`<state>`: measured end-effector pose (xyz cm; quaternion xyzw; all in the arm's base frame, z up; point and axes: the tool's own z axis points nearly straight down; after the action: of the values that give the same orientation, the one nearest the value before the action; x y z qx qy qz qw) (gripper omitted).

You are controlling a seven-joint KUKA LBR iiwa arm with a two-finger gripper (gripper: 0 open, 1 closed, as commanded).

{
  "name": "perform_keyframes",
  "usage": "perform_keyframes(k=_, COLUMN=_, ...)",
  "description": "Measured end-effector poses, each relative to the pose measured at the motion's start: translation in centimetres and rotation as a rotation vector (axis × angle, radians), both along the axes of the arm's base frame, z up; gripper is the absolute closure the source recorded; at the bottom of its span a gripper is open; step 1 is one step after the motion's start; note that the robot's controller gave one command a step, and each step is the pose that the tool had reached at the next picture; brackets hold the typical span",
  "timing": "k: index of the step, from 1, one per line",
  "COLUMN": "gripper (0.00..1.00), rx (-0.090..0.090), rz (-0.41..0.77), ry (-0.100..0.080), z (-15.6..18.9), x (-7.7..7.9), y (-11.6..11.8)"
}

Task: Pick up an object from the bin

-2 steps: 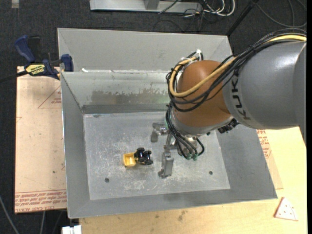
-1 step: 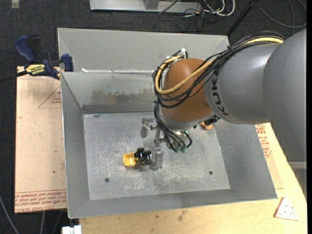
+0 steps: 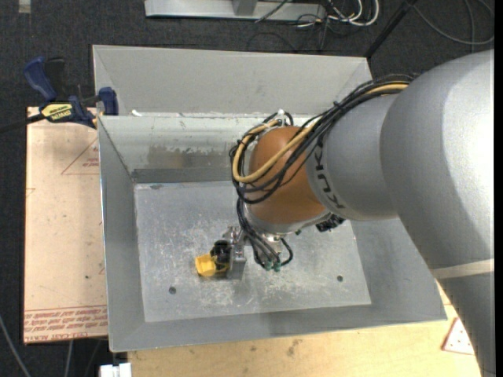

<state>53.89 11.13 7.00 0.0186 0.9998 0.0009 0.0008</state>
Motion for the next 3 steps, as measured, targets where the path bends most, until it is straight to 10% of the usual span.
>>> perform_keyframes(k=1, gripper=1.0, rx=0.0, rz=-0.001, ry=0.0, z=0.0, x=0.0, y=0.0)
perform_keyframes(k=2, gripper=1.0, rx=0.0, rz=0.021, ry=-0.001, z=12.6, x=-0.4, y=1.1)
perform_keyframes(k=3, gripper=0.0, rx=0.0, rz=0.02, ry=-0.001, z=12.6, x=-0.4, y=1.1)
